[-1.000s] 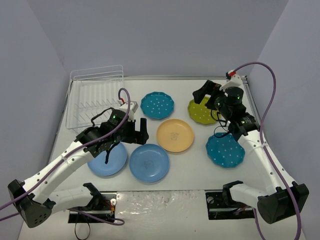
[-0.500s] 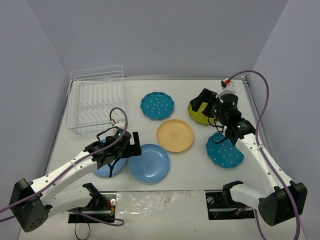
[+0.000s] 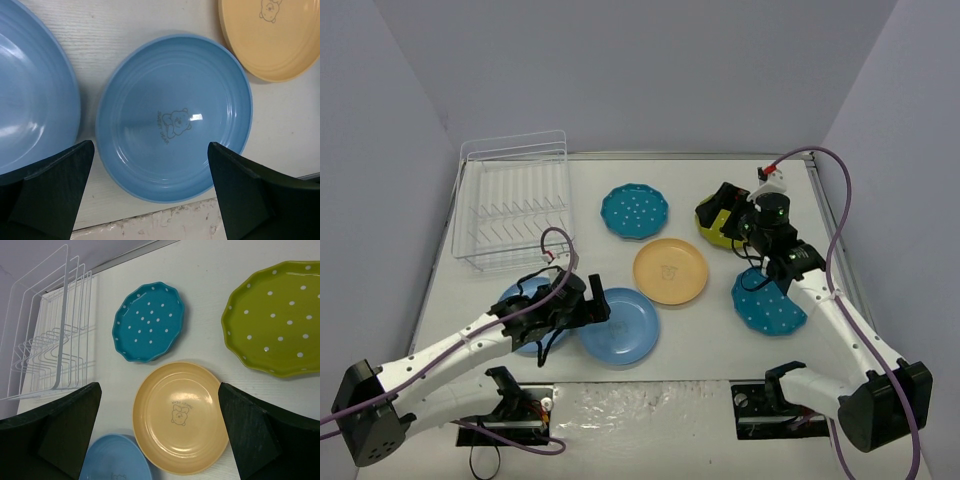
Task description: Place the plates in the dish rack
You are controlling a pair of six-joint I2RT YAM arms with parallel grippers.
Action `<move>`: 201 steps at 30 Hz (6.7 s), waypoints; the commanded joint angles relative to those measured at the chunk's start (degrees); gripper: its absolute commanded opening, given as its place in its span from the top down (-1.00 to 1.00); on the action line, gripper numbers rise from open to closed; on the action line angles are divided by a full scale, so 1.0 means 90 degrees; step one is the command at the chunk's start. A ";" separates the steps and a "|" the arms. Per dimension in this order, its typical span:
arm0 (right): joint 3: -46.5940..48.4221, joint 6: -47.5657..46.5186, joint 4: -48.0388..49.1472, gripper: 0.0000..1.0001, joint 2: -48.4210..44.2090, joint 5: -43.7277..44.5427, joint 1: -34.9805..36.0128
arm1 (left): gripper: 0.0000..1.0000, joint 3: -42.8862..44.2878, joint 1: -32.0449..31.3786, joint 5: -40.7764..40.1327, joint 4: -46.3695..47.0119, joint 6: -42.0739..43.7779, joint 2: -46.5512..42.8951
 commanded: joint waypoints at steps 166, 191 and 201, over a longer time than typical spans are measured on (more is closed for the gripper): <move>-0.0348 -0.0281 0.1196 -1.00 0.0154 -0.0127 0.0345 | 1.00 0.3401 0.5819 -0.4134 0.4733 0.5968 0.2898; -0.0585 -0.0216 0.1407 -1.00 0.0043 -0.0353 0.0349 | 1.00 0.2574 0.6242 -0.4137 0.5733 0.6216 0.3401; -0.0728 -0.0141 0.1452 -1.00 -0.0075 -0.0294 0.0349 | 1.00 0.1974 0.6242 -0.3863 0.6126 0.6079 0.3381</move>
